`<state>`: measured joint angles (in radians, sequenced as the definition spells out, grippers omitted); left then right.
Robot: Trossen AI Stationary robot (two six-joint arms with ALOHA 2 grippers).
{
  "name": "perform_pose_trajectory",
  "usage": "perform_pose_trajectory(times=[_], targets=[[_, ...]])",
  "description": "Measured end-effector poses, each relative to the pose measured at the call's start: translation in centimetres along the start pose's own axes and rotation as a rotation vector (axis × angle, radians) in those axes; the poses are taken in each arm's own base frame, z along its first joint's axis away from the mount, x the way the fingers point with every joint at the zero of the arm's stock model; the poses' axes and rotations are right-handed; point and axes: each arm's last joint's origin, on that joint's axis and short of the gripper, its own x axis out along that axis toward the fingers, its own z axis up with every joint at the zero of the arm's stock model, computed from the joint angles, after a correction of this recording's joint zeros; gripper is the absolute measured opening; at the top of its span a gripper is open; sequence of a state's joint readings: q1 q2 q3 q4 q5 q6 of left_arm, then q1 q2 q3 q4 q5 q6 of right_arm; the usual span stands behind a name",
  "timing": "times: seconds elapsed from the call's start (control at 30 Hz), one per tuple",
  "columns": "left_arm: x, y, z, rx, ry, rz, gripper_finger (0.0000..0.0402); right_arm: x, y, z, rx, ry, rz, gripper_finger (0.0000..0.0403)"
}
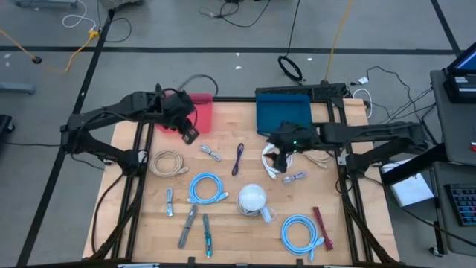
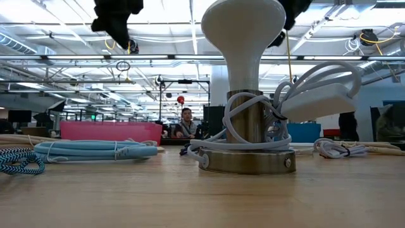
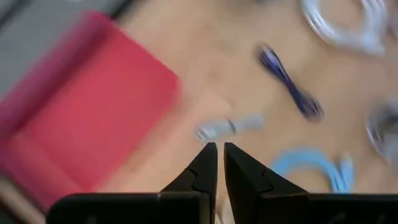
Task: Pick & Place USB Port
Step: Put the light blue USB cable into the pink bin
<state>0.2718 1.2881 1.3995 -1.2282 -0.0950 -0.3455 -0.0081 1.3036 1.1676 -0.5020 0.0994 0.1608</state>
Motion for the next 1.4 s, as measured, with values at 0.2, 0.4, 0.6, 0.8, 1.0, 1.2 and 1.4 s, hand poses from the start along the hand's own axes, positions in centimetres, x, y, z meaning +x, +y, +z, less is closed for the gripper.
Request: perform_pose_trajectory(times=[0.2, 0.4, 0.6, 0.8, 1.0, 1.2, 1.4], targets=[[5.3, -0.7, -3.8, 0.166, 0.283, -0.157, 0.0079, 1.0, 0.8, 0.7, -0.033, -0.069, 0.046, 0.0247], [12.2, 0.0, -7.6, 0.012, 0.303, -0.142, 0.0179, 0.4, 0.7, 1.3, -0.047, -0.130, 0.047, 0.0247], [13.2, -3.5, -6.1, 0.366, -0.097, -0.363, 0.0215, 0.1, 0.6, 1.8, -0.032, -0.183, 0.047, 0.0247], [13.6, -5.7, -6.6, 0.738, -0.230, -0.100, 0.0216, 0.0, 0.6, 1.8, -0.020, -0.187, 0.052, 0.0247], [17.3, -4.8, -7.5, 0.777, -0.004, -0.016, 0.0216, 0.1, 0.6, 1.8, 0.040, -0.185, 0.055, 0.0247], [19.2, -5.0, -6.3, 0.808, 0.064, 0.061, 0.0216, 0.1, 0.6, 1.8, 0.054, -0.187, 0.057, 0.0247], [18.3, -5.3, -3.4, 0.847, -0.023, 0.102, 0.0216, 0.0, 0.6, 1.9, 0.088, -0.193, 0.061, 0.0247]])
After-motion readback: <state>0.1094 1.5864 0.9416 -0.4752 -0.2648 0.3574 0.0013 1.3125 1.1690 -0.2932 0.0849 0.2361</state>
